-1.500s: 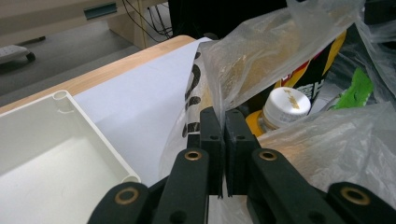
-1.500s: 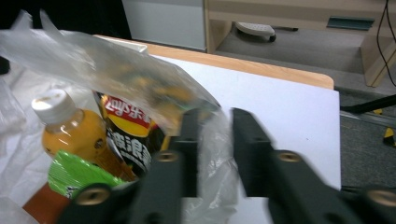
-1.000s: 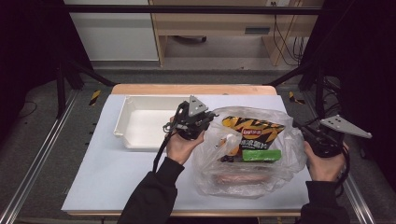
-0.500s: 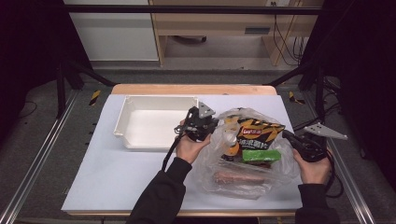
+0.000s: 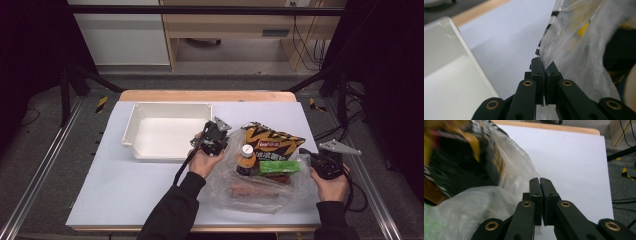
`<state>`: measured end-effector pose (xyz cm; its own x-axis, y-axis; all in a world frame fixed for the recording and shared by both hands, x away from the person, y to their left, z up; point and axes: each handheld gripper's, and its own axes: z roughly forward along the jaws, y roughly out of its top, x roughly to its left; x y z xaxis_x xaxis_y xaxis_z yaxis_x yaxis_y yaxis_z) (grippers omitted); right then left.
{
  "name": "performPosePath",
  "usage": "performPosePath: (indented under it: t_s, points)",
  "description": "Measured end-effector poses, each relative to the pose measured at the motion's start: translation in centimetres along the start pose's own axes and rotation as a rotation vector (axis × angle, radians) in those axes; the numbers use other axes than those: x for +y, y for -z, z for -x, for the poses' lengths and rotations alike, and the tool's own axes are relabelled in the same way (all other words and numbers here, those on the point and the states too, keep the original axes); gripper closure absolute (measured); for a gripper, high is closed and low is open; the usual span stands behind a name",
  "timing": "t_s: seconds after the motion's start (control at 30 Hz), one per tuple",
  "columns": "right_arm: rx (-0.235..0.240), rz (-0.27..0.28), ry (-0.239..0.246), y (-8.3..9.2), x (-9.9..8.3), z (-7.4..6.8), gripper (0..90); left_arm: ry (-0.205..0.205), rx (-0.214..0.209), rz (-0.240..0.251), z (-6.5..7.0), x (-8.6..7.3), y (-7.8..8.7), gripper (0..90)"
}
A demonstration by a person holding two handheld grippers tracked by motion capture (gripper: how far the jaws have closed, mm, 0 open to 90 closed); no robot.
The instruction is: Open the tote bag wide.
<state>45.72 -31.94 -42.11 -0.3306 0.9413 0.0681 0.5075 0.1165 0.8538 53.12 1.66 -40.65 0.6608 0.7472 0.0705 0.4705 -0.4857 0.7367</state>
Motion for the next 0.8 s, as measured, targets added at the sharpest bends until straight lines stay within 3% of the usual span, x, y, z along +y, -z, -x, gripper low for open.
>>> performPosePath:
  t_s: [0.1,0.33,0.53,0.67,0.7,0.73,0.77,0.8]
  points:
    - [0.0,-0.023,-0.007,-0.4,-1.0,0.4,88.2,0.007,-0.007,-0.04,0.2,-1.0,-0.9,87.5]
    - [-0.013,-0.077,-0.013,-1.4,-2.8,1.0,88.1,-0.007,-0.014,-0.063,1.1,-2.7,-2.0,86.7]
    - [-0.055,-0.179,0.0,-2.7,-5.1,1.6,89.0,-0.031,0.005,-0.121,2.0,-4.8,-3.7,85.3]
    - [-0.049,-0.168,-0.034,-2.6,-5.6,2.1,89.0,-0.035,0.036,-0.093,2.2,-5.4,-3.7,83.7]
    - [-0.044,-0.143,-0.046,-2.1,-5.4,2.1,88.2,-0.028,0.039,-0.094,2.1,-5.3,-3.7,73.2]
    - [-0.044,-0.123,-0.031,-1.9,-5.4,2.1,87.8,0.003,0.018,-0.084,1.6,-5.3,-3.4,71.3]
    - [-0.033,-0.107,-0.046,-1.5,-5.2,2.0,86.8,0.029,0.005,-0.069,1.4,-5.3,-3.0,69.0]
    - [-0.031,-0.082,-0.038,-1.1,-5.1,2.0,85.4,0.031,-0.004,-0.053,1.1,-5.2,-2.4,66.0]
